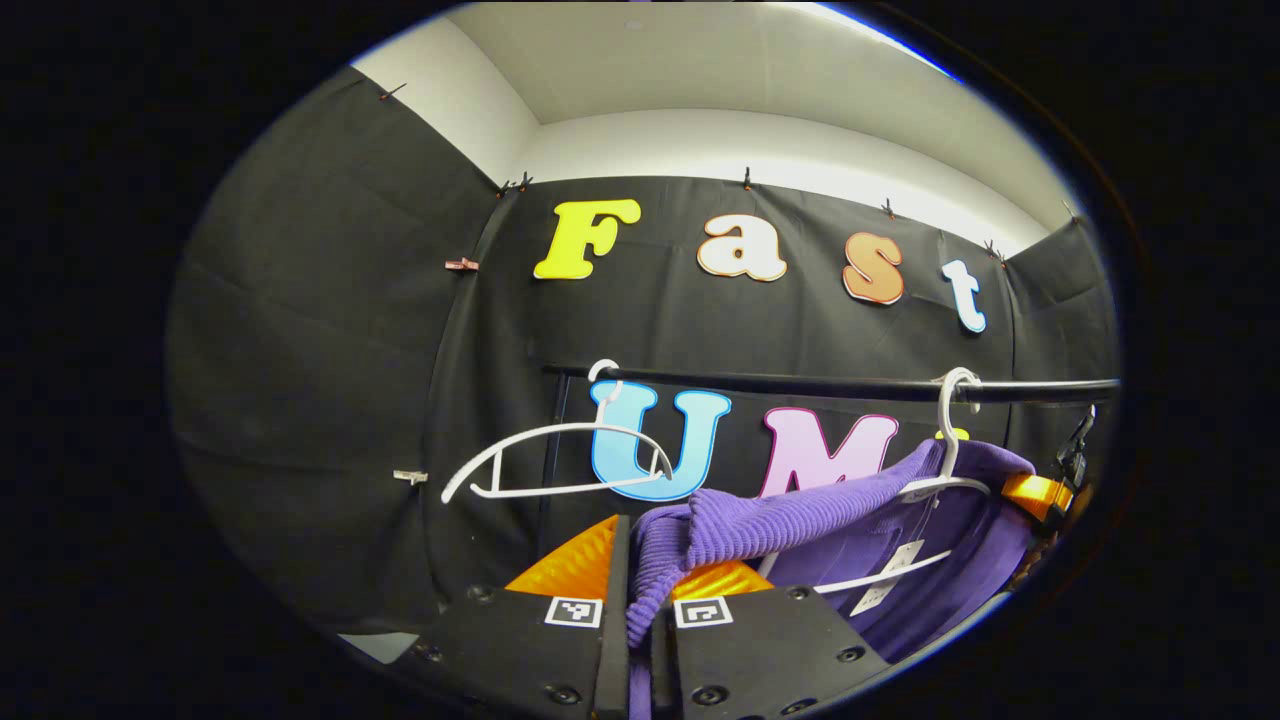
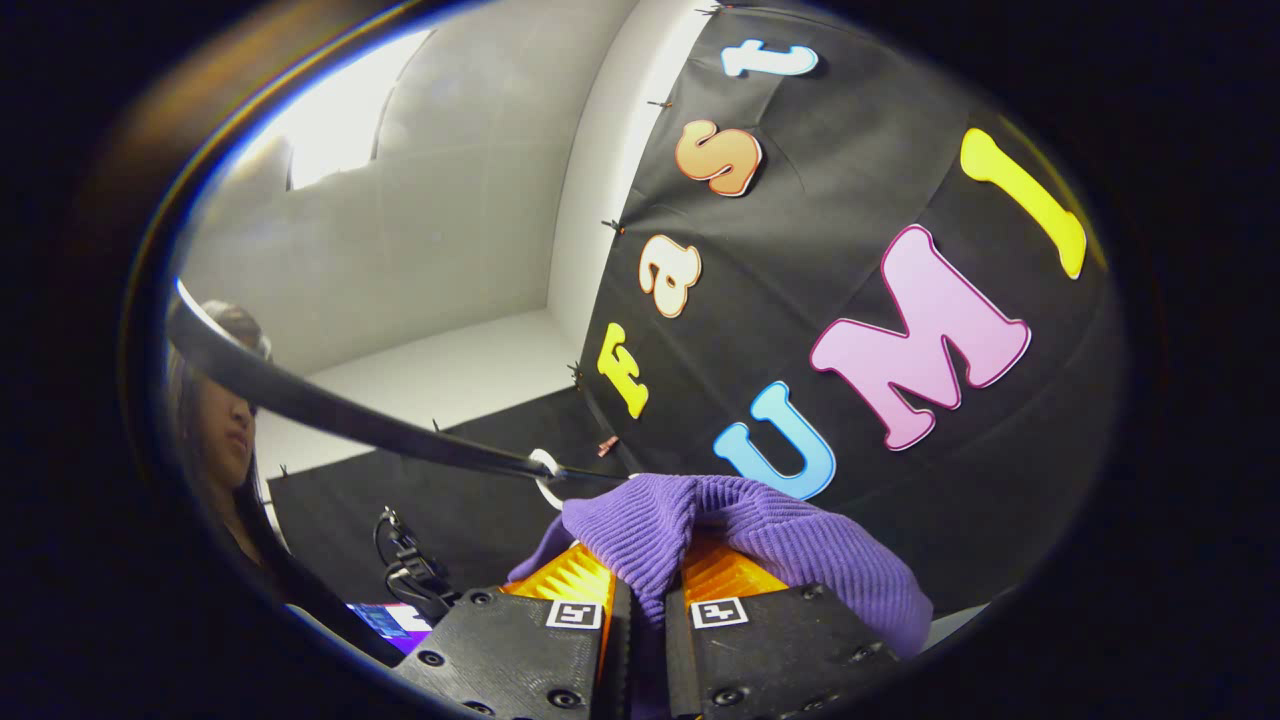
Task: Grasp the clothes on the hanger with both hands and then place them into the laundry hamper below.
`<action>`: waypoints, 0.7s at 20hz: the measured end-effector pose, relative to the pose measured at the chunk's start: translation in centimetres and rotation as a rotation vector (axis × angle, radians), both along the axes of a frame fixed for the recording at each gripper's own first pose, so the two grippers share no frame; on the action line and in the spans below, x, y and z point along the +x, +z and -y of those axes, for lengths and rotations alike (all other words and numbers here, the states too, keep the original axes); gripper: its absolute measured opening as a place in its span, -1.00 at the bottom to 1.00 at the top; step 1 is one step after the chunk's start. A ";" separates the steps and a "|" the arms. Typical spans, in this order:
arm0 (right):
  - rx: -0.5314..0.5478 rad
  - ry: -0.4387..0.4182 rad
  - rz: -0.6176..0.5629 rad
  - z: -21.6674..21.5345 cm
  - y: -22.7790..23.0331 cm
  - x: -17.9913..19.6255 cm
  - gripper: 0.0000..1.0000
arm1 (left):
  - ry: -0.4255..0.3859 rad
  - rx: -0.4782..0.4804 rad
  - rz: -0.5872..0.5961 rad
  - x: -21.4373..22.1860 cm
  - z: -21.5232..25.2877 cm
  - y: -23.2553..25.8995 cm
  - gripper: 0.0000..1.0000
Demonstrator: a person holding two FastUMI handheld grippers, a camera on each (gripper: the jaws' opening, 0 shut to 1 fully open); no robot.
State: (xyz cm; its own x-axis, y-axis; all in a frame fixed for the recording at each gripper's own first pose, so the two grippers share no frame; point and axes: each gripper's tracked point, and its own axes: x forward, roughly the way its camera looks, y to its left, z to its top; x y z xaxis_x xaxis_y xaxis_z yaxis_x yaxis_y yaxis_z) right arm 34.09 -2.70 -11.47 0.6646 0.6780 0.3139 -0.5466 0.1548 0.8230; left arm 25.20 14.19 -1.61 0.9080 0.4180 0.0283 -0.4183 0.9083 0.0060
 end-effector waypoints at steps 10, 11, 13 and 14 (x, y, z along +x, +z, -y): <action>0.093 0.083 -0.082 -3.8 0.9 1.7 -0.65 | -0.093 -0.336 -0.113 4.8 -5.9 -9.1 -0.74; 0.109 0.081 -0.088 -3.5 0.9 1.8 -0.65 | -0.119 -0.413 -0.120 5.4 -5.2 -10.4 -0.75; 0.139 0.077 -0.096 -3.0 1.2 1.9 -0.65 | -0.167 -0.497 -0.152 6.5 -4.0 -13.6 -0.75; 0.141 0.077 -0.093 -2.9 1.3 1.9 -0.65 | -0.184 -0.512 -0.175 7.0 -3.6 -14.5 -0.75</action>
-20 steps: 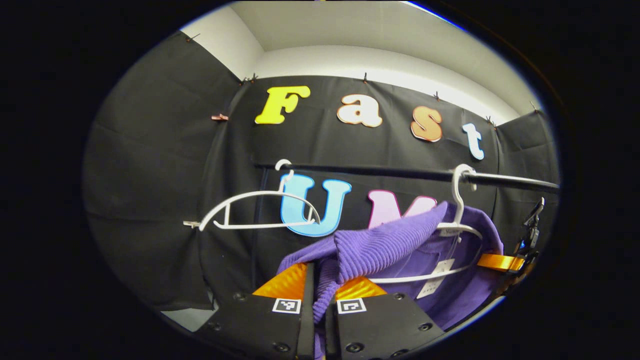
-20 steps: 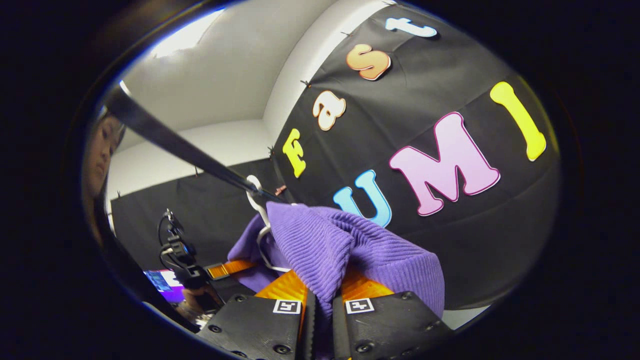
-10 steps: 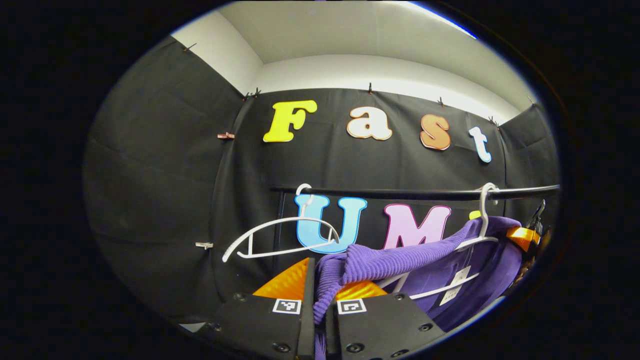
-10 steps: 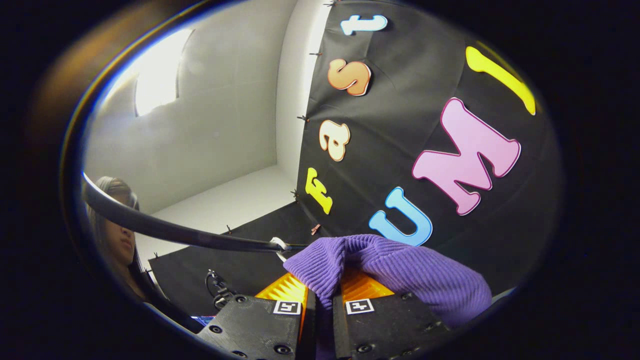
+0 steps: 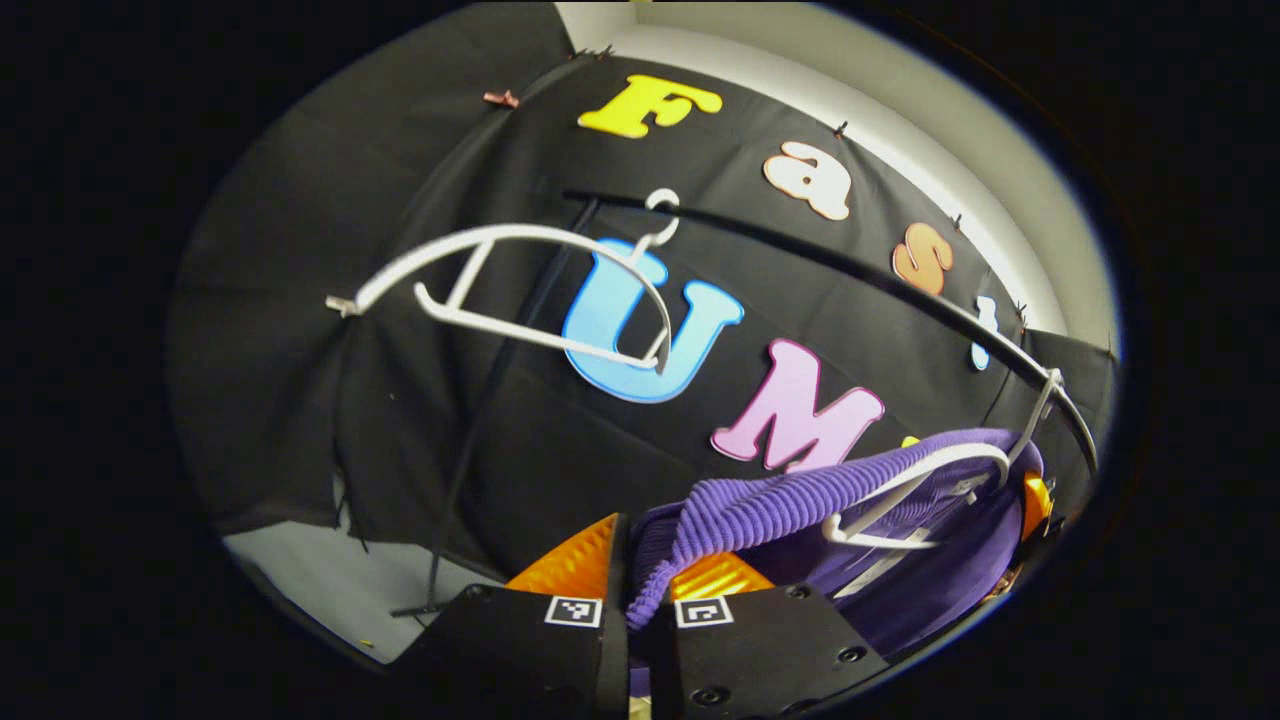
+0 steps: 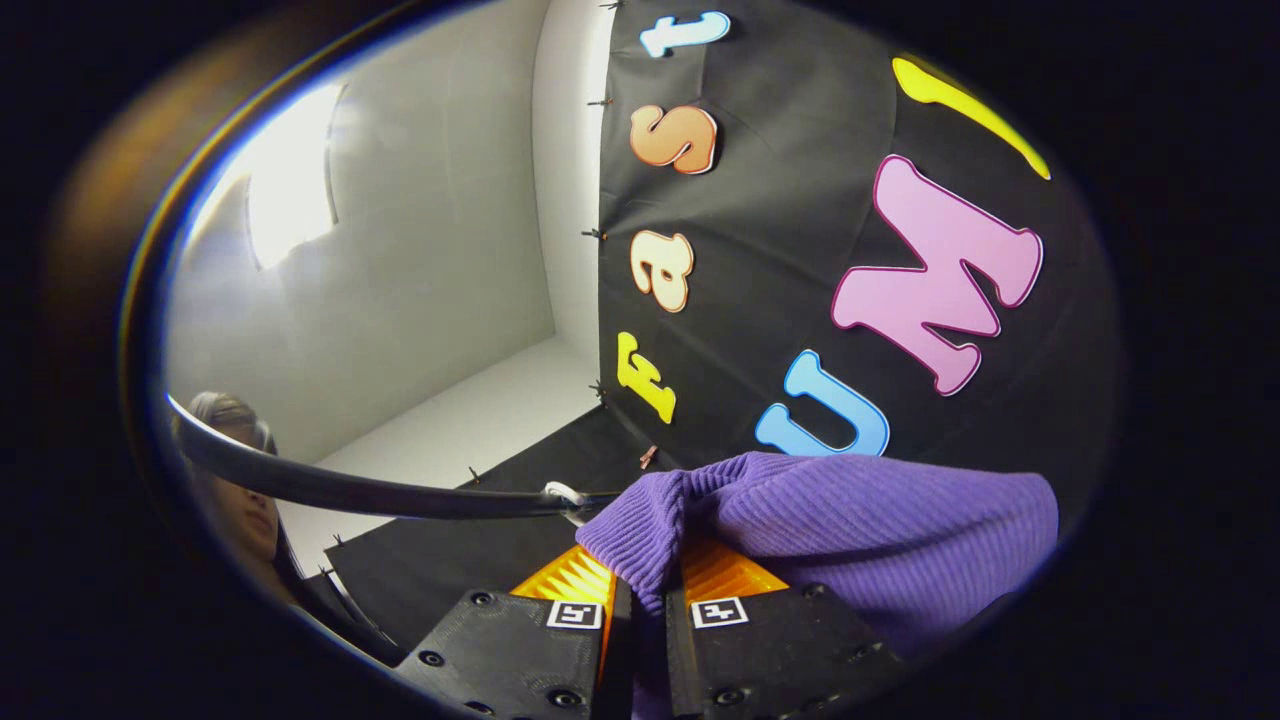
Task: Grasp the clothes on the hanger with both hands and then place them into the laundry hamper below.
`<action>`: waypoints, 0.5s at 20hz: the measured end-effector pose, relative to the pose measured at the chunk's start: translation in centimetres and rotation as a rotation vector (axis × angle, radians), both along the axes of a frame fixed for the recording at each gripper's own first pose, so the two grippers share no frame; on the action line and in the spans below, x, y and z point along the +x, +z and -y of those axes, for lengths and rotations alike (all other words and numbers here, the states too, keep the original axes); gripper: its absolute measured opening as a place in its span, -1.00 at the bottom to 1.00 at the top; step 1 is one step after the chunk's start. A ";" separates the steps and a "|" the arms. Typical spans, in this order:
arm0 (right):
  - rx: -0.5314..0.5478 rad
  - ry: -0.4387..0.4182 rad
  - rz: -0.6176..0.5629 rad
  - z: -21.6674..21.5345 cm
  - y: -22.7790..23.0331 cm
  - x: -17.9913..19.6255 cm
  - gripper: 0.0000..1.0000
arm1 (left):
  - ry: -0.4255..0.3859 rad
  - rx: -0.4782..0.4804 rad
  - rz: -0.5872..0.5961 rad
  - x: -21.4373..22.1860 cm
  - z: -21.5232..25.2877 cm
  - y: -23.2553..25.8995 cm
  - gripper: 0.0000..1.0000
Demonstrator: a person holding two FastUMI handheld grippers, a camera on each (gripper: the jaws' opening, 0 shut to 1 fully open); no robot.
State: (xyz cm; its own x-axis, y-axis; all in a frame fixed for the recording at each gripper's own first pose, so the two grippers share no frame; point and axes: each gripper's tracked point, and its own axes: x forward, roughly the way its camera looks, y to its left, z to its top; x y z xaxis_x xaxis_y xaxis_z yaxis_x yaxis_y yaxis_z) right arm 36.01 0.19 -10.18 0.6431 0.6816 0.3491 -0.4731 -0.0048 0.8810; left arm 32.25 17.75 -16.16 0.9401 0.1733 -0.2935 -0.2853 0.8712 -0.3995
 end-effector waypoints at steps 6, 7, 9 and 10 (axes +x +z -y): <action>0.029 -0.016 -0.021 1.0 0.2 0.4 -0.65 | -0.124 -0.205 -0.020 2.1 1.7 -1.8 -0.75; 0.027 -0.015 -0.021 1.2 0.2 0.5 -0.65 | -0.143 -0.247 -0.015 2.1 1.3 -1.4 -0.75; 0.013 -0.012 -0.024 1.1 0.0 0.7 -0.65 | -0.153 -0.300 -0.025 2.4 -0.7 -0.8 -0.75; 0.002 -0.010 -0.029 0.9 -0.2 1.1 -0.65 | -0.164 -0.301 -0.048 2.7 -1.2 -0.7 -0.75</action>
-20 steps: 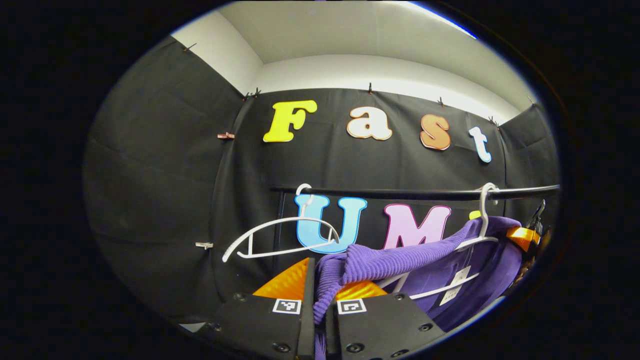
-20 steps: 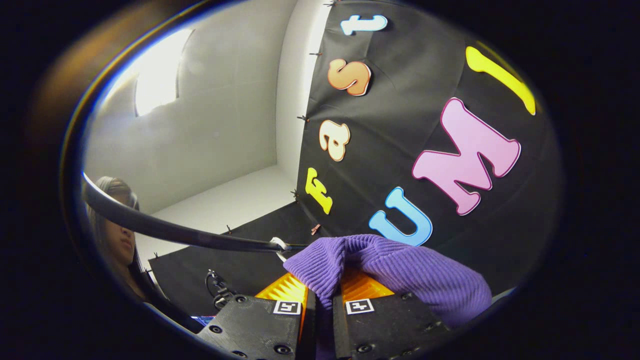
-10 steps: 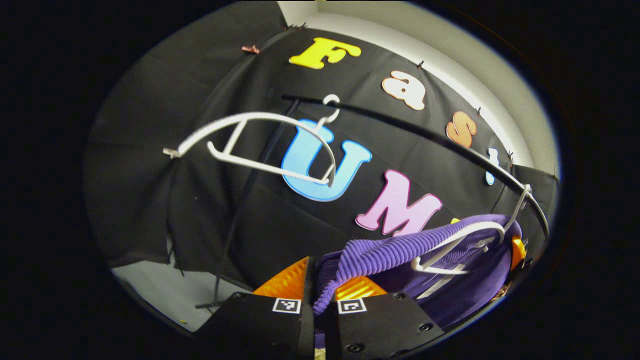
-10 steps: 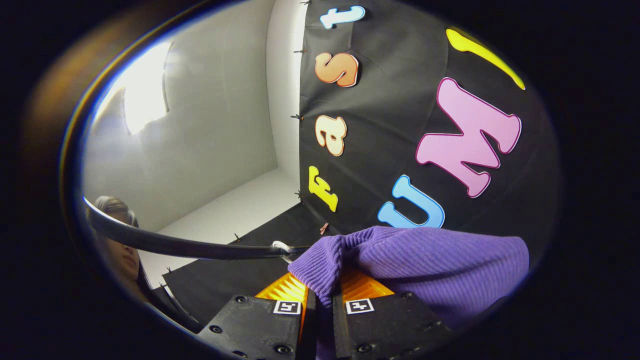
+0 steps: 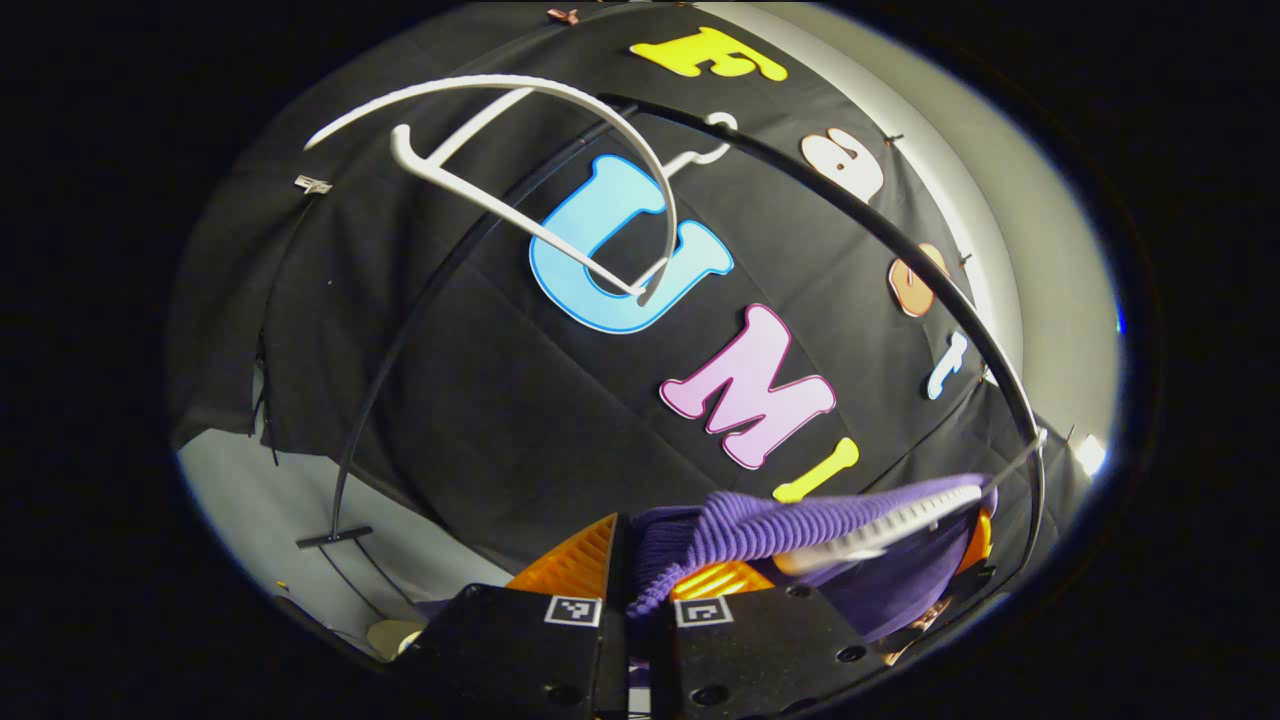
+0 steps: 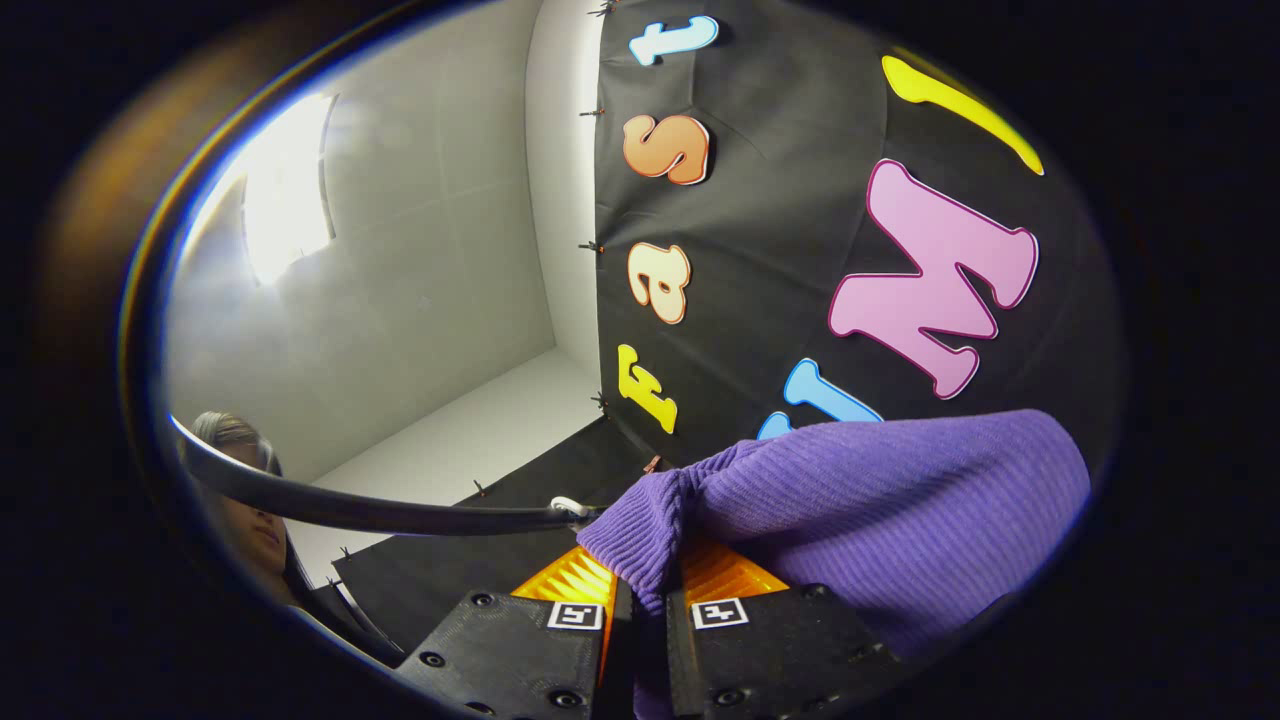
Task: Grasp the clothes on the hanger with both hands and then place them into the laundry hamper below.
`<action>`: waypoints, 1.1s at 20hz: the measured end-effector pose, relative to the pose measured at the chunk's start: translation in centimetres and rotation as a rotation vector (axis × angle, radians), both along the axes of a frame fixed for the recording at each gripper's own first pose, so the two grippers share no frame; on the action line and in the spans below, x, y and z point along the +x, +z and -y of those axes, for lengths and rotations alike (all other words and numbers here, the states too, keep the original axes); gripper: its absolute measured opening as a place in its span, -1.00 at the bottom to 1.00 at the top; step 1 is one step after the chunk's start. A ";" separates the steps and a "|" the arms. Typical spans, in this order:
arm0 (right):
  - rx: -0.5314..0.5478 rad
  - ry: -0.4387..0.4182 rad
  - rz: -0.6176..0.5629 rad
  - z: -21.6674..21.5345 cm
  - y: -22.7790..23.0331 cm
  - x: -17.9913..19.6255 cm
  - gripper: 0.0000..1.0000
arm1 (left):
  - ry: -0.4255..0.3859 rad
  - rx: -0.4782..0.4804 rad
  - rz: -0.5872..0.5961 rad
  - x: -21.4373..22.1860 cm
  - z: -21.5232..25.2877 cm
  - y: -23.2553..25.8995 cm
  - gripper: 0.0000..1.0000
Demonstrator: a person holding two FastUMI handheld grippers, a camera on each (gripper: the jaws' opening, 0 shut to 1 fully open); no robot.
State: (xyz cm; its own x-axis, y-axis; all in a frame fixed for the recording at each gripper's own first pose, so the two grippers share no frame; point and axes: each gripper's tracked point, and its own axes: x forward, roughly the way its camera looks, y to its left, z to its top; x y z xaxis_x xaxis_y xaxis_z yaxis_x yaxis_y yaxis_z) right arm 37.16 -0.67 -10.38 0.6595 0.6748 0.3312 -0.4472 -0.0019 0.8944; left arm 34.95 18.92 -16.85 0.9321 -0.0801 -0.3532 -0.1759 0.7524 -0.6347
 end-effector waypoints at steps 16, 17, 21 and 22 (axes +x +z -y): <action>0.009 -0.197 -0.196 7.6 -7.4 2.6 -0.65 | -0.163 -0.230 -0.092 -2.7 11.9 -8.0 -0.75; -0.016 -0.220 -0.215 8.4 -8.4 2.8 -0.65 | -0.164 -0.240 -0.107 -2.7 12.7 -8.6 -0.75; -0.089 -0.298 -0.304 10.3 -12.6 3.1 -0.65 | -0.147 -0.319 -0.127 -2.6 14.4 -10.0 -0.76; -0.109 -0.308 -0.330 10.6 -13.8 3.0 -0.65 | -0.141 -0.323 -0.133 -2.9 14.5 -10.2 -0.76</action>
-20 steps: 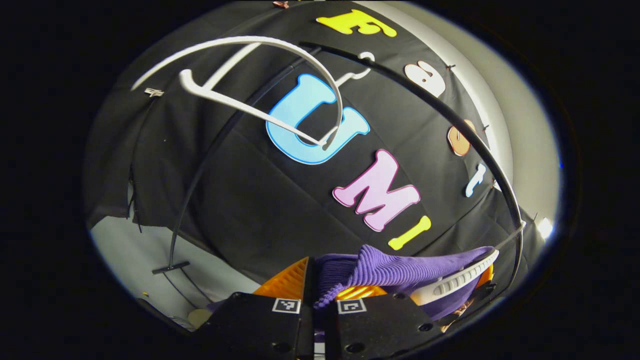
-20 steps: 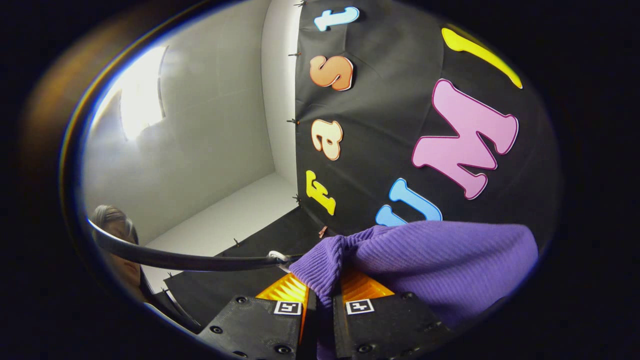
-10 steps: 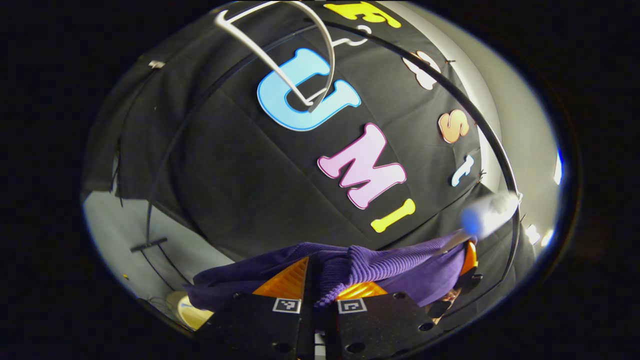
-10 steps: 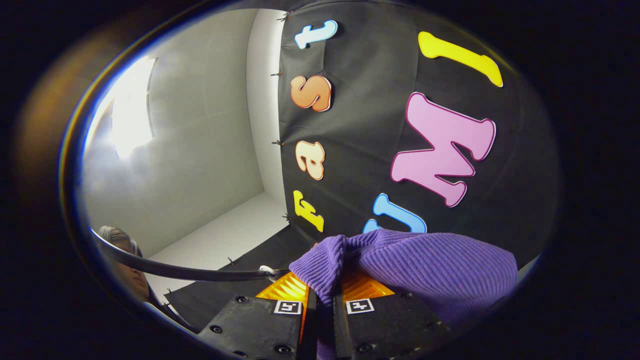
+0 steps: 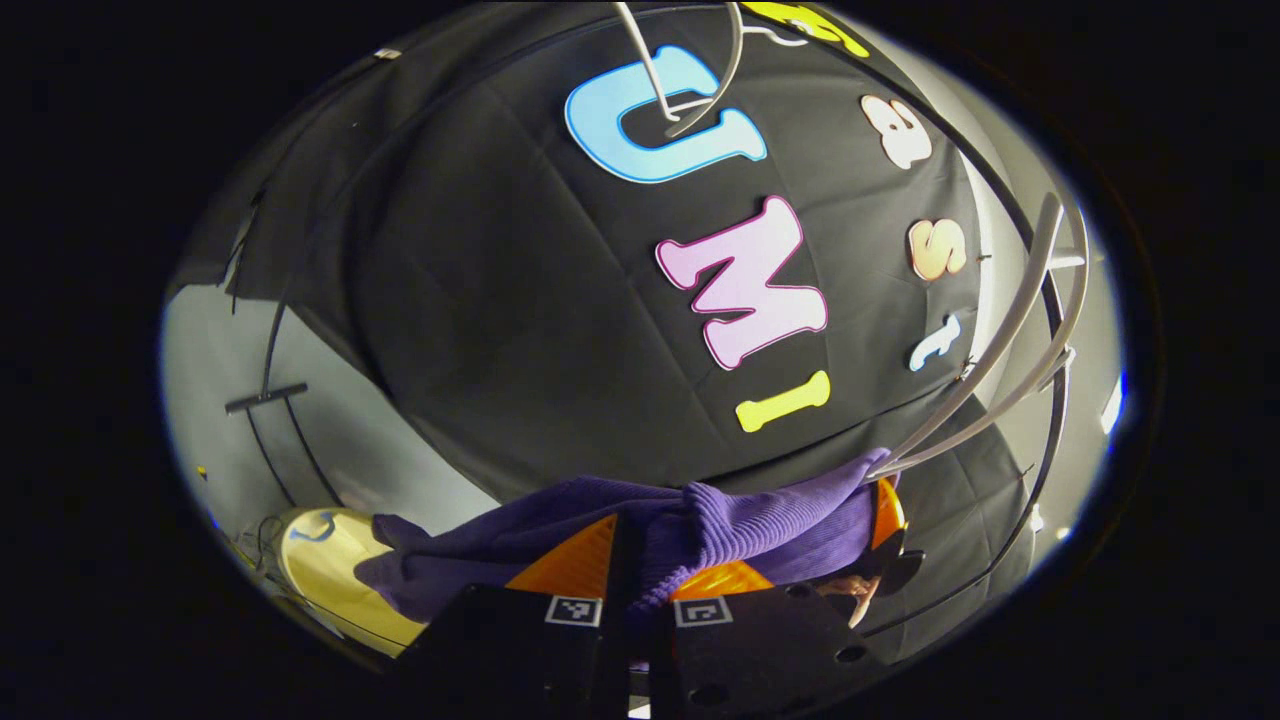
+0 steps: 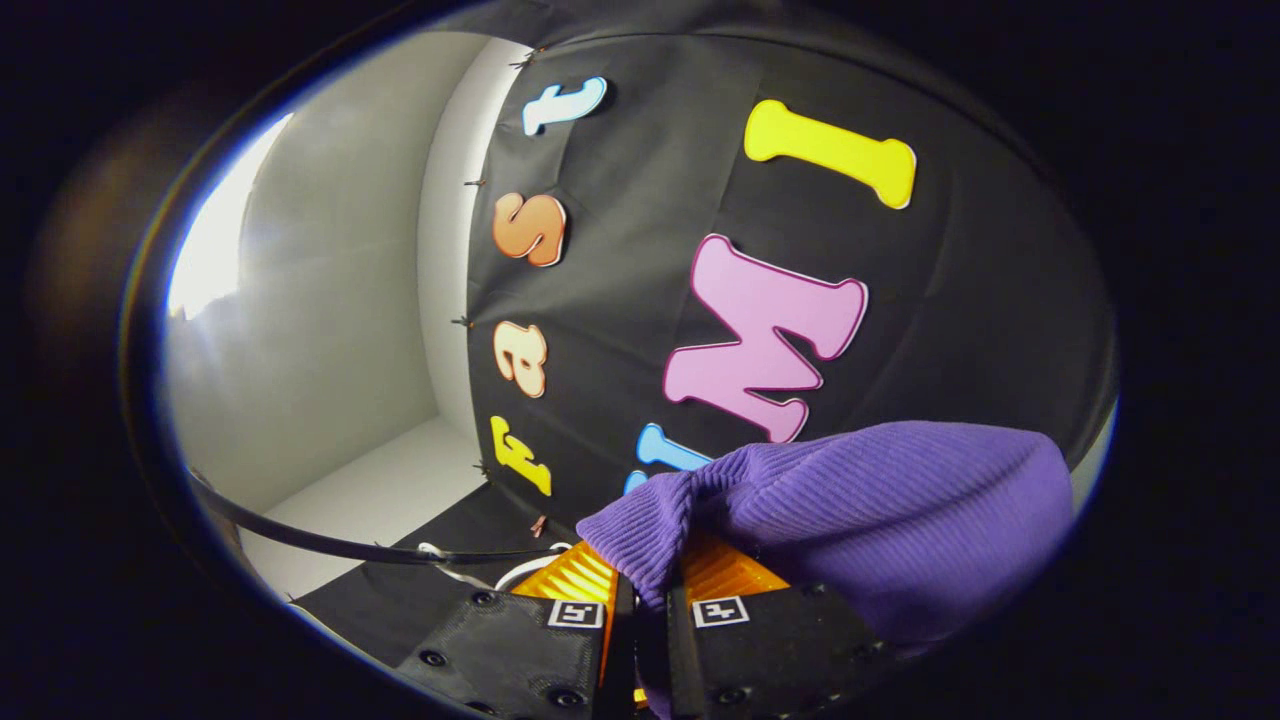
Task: Grasp the clothes on the hanger with both hands and then place them into the laundry hamper below.
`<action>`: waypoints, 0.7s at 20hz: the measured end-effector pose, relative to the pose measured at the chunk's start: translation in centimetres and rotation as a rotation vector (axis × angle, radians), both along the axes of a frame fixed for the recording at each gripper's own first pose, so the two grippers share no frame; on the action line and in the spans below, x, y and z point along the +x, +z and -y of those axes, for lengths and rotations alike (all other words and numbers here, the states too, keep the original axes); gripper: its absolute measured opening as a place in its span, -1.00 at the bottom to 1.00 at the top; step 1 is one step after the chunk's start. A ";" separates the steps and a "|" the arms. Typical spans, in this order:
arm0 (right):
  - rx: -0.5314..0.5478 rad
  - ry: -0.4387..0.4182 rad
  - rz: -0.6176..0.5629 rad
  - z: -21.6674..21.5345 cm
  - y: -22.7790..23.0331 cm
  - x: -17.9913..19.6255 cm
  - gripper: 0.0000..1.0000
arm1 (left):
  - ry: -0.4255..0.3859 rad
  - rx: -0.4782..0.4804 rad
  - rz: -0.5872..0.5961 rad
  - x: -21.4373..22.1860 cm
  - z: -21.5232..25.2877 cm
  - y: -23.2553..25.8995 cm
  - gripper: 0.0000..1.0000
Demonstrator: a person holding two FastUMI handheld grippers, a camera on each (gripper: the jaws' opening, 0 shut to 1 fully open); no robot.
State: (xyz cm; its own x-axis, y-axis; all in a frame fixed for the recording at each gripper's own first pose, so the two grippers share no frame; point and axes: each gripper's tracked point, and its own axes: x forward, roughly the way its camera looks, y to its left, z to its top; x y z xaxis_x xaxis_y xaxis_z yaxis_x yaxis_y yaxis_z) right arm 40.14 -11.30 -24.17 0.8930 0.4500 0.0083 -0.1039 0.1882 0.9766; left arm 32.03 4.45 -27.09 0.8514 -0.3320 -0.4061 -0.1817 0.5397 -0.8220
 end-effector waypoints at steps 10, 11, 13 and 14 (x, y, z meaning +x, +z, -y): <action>-0.226 0.158 -0.275 -5.6 -12.0 -7.1 -0.65 | 0.048 -0.001 -0.135 -3.1 1.0 -5.4 -0.71; -0.272 0.194 -0.302 -6.8 -13.6 -8.3 -0.66 | 0.051 0.002 -0.147 -3.6 1.2 -5.8 -0.71; -0.322 0.264 -0.330 -9.6 -14.8 -10.4 -0.67 | 0.055 0.002 -0.164 -4.5 1.5 -6.3 -0.76; -0.315 0.292 -0.338 -11.0 -14.8 -11.3 -0.66 | 0.060 -0.004 -0.171 -4.9 1.8 -6.6 -0.71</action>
